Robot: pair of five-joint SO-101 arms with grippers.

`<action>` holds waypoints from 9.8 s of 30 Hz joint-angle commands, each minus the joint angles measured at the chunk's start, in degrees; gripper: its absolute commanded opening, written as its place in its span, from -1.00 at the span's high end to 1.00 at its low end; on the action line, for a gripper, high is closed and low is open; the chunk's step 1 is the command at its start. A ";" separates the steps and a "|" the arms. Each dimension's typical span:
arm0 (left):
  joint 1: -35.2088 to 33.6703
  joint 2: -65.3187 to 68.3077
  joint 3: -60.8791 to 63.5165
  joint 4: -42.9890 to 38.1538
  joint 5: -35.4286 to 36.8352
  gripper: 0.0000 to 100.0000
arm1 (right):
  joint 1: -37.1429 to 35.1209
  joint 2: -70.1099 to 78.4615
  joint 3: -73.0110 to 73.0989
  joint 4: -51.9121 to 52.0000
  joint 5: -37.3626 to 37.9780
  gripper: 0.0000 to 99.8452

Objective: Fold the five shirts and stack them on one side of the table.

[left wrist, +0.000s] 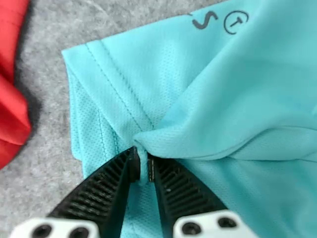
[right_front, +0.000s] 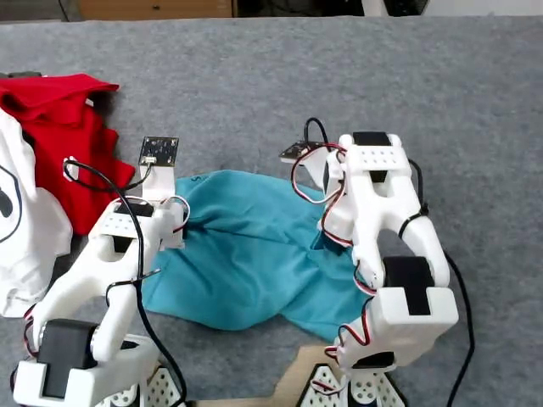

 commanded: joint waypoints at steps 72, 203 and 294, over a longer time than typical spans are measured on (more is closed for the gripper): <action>-11.96 -74.59 -39.74 40.70 -4.22 0.96 | 29.76 -49.80 -84.26 -25.14 -17.41 0.99; -6.68 -9.63 -40.62 13.54 0.88 0.96 | 5.85 25.89 -113.01 6.51 -21.10 0.99; -8.09 -9.63 -2.64 14.68 -19.52 0.56 | 26.68 -66.86 34.15 -1.67 23.91 0.69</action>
